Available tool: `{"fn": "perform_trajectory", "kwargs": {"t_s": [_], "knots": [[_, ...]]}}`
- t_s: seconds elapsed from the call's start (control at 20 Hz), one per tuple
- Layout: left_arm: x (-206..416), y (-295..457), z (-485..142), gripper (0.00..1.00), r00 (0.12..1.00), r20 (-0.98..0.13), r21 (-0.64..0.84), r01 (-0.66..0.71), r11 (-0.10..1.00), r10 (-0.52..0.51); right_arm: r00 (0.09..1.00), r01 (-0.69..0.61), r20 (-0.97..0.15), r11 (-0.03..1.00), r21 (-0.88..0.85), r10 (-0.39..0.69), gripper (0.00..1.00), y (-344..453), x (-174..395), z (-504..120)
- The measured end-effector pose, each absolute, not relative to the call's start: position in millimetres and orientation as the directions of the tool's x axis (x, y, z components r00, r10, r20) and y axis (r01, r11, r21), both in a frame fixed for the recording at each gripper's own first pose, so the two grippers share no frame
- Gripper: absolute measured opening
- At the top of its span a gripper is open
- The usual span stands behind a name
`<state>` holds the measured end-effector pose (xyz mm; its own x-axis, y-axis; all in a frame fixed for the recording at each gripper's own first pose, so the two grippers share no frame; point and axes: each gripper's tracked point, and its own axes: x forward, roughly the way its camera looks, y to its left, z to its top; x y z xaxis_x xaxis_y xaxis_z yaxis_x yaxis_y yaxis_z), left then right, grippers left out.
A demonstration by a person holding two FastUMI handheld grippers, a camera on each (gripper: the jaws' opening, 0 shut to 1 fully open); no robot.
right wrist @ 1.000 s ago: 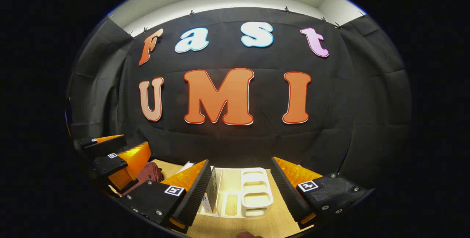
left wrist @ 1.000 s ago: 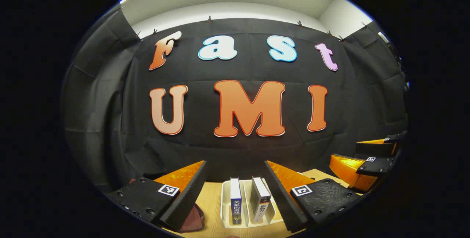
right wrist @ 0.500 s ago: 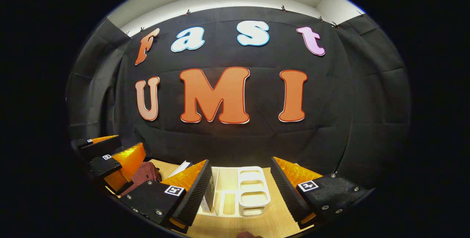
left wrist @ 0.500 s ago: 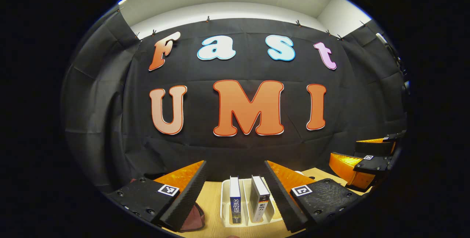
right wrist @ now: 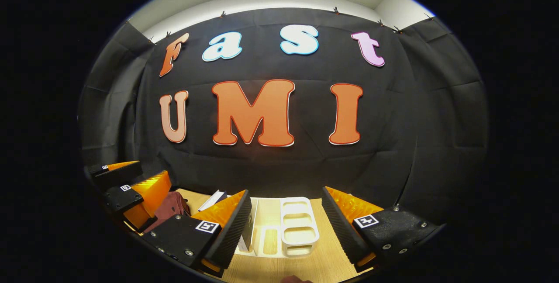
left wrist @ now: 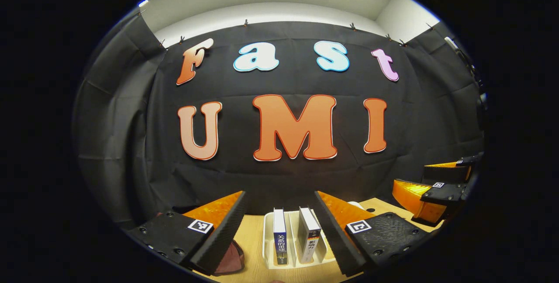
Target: Open the schoolbag, grab two books from the bookshelf and put them into the schoolbag.
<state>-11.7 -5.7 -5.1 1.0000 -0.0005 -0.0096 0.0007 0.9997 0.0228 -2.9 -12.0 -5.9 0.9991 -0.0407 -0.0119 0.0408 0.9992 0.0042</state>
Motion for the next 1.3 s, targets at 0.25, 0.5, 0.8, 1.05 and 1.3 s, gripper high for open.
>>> {"fn": "perform_trajectory", "kwargs": {"t_s": [0.25, 0.5, 0.8, 1.05, 1.3], "knots": [[-12.0, -5.4, -3.5, 0.95, 1.000, -0.008, 0.025, -0.002, 1.000, 0.002, 0.999, 0.039, -0.013, 0.999, 0.002, -0.039, 0.96, -11.3, -3.9, -6.5], [-14.3, -2.7, -4.2, 0.96, 1.000, -0.007, 0.025, -0.006, 1.000, 0.006, 0.999, 0.040, -0.011, 0.999, -0.001, -0.040, 0.96, -11.0, -5.4, -5.8], [-15.4, 0.8, -4.0, 0.95, 1.000, -0.005, 0.023, -0.010, 1.000, 0.010, 0.999, 0.040, -0.015, 0.999, -0.002, -0.040, 0.96, -8.8, -6.4, -6.9], [-16.0, 1.9, -5.3, 0.95, 1.000, -0.006, 0.022, -0.012, 1.000, 0.013, 0.999, 0.037, -0.017, 0.999, -0.008, -0.037, 0.96, -8.0, -7.0, -8.6], [-14.9, 2.5, -8.9, 0.95, 1.000, -0.014, 0.020, -0.013, 1.000, 0.014, 0.999, 0.038, -0.026, 0.999, -0.008, -0.038, 0.96, -10.4, -6.6, -11.0]]}}
